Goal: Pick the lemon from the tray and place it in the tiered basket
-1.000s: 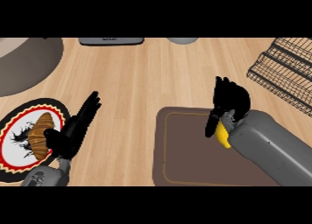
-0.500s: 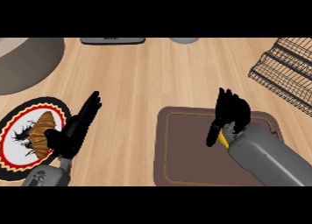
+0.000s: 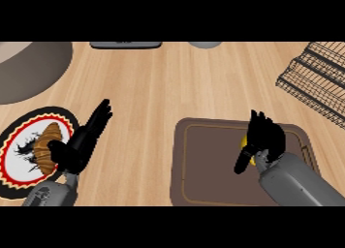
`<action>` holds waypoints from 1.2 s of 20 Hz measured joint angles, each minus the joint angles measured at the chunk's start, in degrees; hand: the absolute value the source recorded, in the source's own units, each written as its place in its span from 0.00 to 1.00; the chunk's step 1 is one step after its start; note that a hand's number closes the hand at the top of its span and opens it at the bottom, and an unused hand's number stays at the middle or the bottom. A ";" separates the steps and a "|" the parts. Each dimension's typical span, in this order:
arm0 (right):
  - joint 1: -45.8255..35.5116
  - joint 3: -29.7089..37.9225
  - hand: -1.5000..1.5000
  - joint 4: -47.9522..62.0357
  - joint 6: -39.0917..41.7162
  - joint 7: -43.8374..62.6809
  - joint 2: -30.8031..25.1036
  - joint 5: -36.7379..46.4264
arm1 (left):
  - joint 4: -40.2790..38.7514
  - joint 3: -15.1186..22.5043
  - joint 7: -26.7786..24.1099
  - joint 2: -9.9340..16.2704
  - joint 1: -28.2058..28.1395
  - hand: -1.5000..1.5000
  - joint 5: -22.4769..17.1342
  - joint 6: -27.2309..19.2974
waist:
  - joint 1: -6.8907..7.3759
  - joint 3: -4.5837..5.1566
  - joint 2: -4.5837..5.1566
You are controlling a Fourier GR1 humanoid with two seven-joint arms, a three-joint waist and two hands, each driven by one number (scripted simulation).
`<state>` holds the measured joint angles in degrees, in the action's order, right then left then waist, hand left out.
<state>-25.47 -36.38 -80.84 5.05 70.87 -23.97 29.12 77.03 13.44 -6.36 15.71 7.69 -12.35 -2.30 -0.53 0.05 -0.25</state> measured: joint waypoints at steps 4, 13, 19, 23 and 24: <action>1.47 1.76 0.00 -0.34 0.40 -0.43 1.31 1.74 | -0.85 0.24 -1.27 -0.84 -0.62 0.50 1.21 -0.10 | 0.22 0.00 0.07; 4.79 5.78 1.00 1.88 -0.75 -6.26 5.26 8.57 | -0.74 -0.99 -1.42 -1.56 -1.36 0.50 2.17 1.18 | 0.48 0.06 0.12; 4.40 8.88 1.00 3.11 -1.26 -9.01 8.53 14.89 | -1.17 -2.53 -0.79 -2.79 -0.27 0.50 3.44 2.20 | 0.49 0.14 0.08; 5.81 10.54 1.00 3.22 -1.59 -10.54 10.43 18.61 | -1.78 -3.86 -0.36 -3.28 0.46 0.50 4.26 3.41 | 0.47 0.22 -0.03; 6.32 11.14 1.00 2.41 -1.35 -10.89 10.37 19.20 | -1.04 -4.07 0.38 -3.66 0.34 0.50 4.32 3.35 | 0.49 0.18 -0.02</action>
<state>-19.15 -25.24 -78.43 3.69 59.99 -13.60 48.32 75.99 9.37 -5.98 12.05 8.03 -8.02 1.06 -0.04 0.22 -0.27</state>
